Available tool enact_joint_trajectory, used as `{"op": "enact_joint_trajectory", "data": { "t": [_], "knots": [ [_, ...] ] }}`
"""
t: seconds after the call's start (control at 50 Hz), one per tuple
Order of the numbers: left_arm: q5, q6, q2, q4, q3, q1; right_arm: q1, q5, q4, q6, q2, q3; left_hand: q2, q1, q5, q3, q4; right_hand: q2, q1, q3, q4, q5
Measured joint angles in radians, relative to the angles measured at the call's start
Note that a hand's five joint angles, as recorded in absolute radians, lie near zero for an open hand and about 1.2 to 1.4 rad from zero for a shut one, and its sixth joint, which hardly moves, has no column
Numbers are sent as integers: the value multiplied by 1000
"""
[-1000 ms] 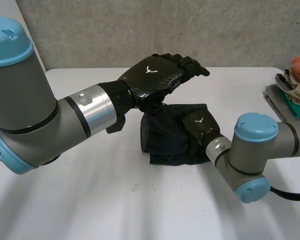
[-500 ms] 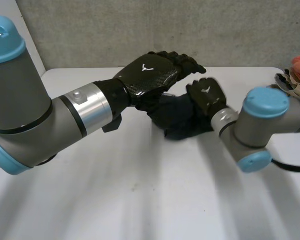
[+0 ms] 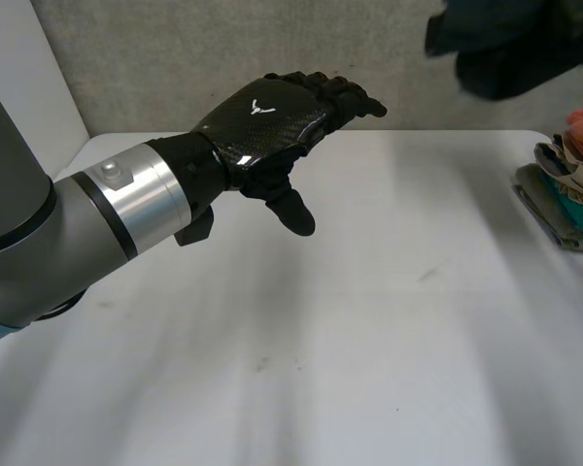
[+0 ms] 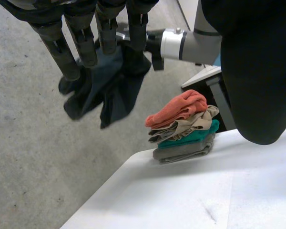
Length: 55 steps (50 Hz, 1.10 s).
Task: Fold the laundry.
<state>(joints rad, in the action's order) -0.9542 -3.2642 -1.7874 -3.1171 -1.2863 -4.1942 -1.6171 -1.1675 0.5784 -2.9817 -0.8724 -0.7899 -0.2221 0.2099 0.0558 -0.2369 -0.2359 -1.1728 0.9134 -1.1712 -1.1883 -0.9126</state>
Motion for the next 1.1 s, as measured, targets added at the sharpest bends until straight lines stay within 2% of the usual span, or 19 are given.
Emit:
{"op": "enact_joint_trajectory", "data": {
  "t": [0.18,0.3,0.34,0.46,0.64,0.66,0.68,0.7,0.72,0.74,0.76,0.78,0.8,0.82,0.98,1.1],
  "knots": [
    [0,0,1,-2,0,4,222,138,187,-279,85,119,0,0,1,0,0,0,0,0,0,0],
    [-1,-2,-2,-2,-9,8,353,225,294,-423,174,107,0,0,1,0,0,0,0,0,0,0],
    [0,-2,-4,-3,-16,9,409,282,321,-485,215,83,0,0,1,0,0,0,6,0,0,0],
    [-1,-4,-9,-6,-33,12,503,407,367,-544,276,4,0,0,2,-2,0,0,6,0,-1,0],
    [-1,-8,-6,-31,-55,34,569,526,423,-564,336,-84,0,0,1,-2,0,0,6,-14,-8,-68],
    [-2,-9,-5,-34,-57,37,571,533,426,-564,338,-93,0,0,1,-2,0,0,6,-14,-8,-68],
    [-2,-9,-4,-39,-59,43,572,539,430,-563,340,-102,0,0,2,-2,0,112,-47,101,93,14],
    [-2,-10,-2,-46,-61,51,574,545,437,-562,339,-119,0,0,2,-2,0,419,-290,384,385,284],
    [-2,-10,-1,-48,-62,54,574,546,440,-561,337,-125,0,0,1,-2,0,419,-290,384,385,284],
    [-2,-10,1,-54,-63,61,574,546,445,-560,333,-138,0,0,2,-2,0,615,-492,597,577,435],
    [-2,-10,1,-56,-63,63,573,545,446,-560,329,-144,0,0,1,-2,0,740,-580,722,699,512],
    [-2,-10,3,-59,-64,69,573,542,449,-560,321,-155,0,0,1,-2,0,740,-580,722,699,512],
    [-3,-11,3,-60,-64,70,573,537,451,-560,311,-164,0,0,1,-2,0,901,-684,892,896,647],
    [-3,-11,5,-62,-64,75,572,525,453,-560,284,-186,0,0,1,-2,0,942,-708,944,944,723],
    [-3,-9,20,-64,-64,80,578,491,444,-564,140,-286,0,0,1,-2,0,951,-712,958,948,842],
    [-2,-7,28,-63,-66,79,642,488,376,-562,0,-395,0,0,1,-2,0,951,-712,958,948,847]
  ]
}}
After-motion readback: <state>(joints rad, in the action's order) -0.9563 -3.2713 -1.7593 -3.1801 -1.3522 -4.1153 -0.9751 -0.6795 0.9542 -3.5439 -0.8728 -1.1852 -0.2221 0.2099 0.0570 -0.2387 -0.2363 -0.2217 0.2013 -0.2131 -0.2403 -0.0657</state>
